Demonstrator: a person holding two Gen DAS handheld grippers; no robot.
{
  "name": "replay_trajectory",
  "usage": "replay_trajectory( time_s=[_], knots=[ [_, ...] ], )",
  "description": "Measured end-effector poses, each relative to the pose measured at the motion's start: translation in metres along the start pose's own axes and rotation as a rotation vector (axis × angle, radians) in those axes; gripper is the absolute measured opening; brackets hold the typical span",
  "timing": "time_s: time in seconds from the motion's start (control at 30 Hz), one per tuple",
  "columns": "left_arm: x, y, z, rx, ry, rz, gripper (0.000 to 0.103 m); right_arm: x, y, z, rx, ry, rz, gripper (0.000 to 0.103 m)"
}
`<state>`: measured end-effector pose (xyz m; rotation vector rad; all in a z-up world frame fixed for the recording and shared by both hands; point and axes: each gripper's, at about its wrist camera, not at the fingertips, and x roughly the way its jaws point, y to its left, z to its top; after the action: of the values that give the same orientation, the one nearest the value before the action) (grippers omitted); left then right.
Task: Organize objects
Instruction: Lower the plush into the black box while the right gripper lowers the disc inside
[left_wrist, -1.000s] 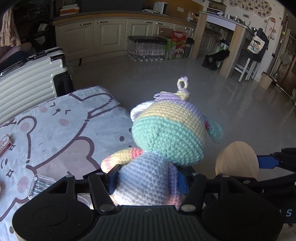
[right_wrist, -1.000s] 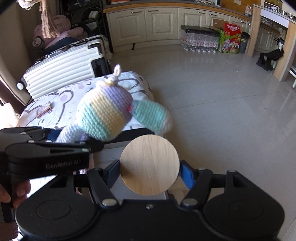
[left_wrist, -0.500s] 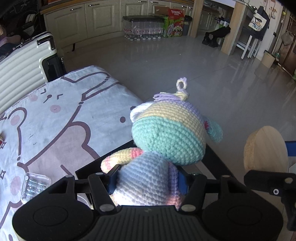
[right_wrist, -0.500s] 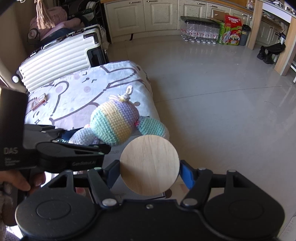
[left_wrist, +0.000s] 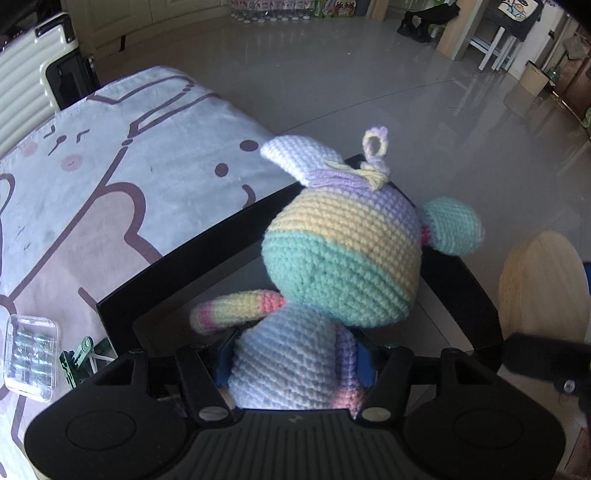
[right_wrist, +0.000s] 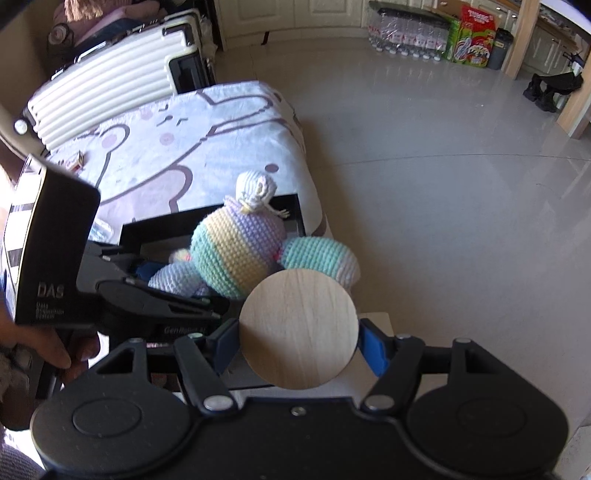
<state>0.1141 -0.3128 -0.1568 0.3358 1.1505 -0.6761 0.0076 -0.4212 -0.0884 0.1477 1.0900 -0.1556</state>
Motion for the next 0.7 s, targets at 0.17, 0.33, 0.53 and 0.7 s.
replay_trajectory(
  time_s=[0.17,0.33,0.53,0.7],
  knots=[
    [0.009,0.003,-0.001,-0.032,0.032,-0.017,0.063,0.008,0.003,0.004,-0.021,0.042,0.018,0.07],
    [0.019,0.003,-0.001,-0.029,0.058,-0.012,0.064,0.015,0.005,0.008,-0.04,0.085,0.025,0.07],
    [0.019,0.004,-0.003,-0.031,0.042,-0.024,0.066,0.019,0.006,0.008,-0.047,0.109,0.034,0.07],
    [0.001,0.017,-0.004,-0.102,-0.001,-0.112,0.071,0.022,0.011,0.008,-0.056,0.118,0.045,0.07]
  ],
)
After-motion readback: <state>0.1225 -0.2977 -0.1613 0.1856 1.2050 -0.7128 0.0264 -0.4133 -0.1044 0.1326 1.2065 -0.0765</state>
